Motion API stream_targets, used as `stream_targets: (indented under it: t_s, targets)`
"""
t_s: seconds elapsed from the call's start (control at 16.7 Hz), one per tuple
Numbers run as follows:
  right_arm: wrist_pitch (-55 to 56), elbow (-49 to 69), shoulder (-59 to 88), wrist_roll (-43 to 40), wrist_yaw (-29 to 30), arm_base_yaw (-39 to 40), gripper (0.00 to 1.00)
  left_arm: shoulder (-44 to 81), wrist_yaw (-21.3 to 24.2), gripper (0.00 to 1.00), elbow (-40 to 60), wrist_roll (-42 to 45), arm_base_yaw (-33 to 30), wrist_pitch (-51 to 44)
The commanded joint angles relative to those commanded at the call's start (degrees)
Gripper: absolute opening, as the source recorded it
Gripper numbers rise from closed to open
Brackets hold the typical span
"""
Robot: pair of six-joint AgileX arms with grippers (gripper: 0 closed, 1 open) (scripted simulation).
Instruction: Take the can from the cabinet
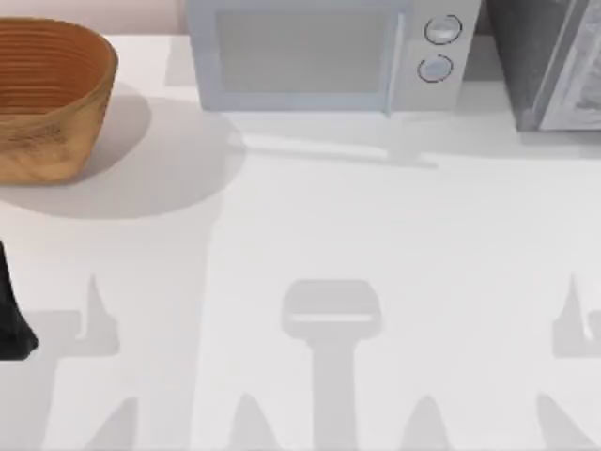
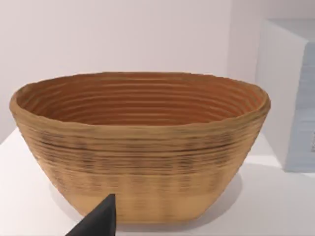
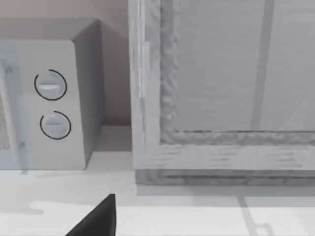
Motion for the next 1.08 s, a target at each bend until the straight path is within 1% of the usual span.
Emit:
stream_targets:
  t_s: [0.24, 0.48, 0.72, 1.08]
  targets:
    - [-0.3, 1.8, 1.4, 0.0, 0.2, 0.3, 1.0, 0.0, 0.0, 1.0, 0.0, 0.0, 0.0, 0.0]
    - [-2.7, 12.3, 9.7, 0.1, 1.4, 1.5, 1.0, 0.0, 0.0, 1.0, 0.0, 0.0, 0.0, 0.0]
    - [-7.1, 29.7, 23.6, 0.2, 3.5, 3.4, 1.0, 0.0, 0.0, 1.0, 0.0, 0.0, 0.0, 0.0]
    - [-15.1, 61.4, 48.0, 0.4, 7.2, 6.6, 1.0, 0.0, 0.0, 1.0, 0.0, 0.0, 0.0, 0.0]
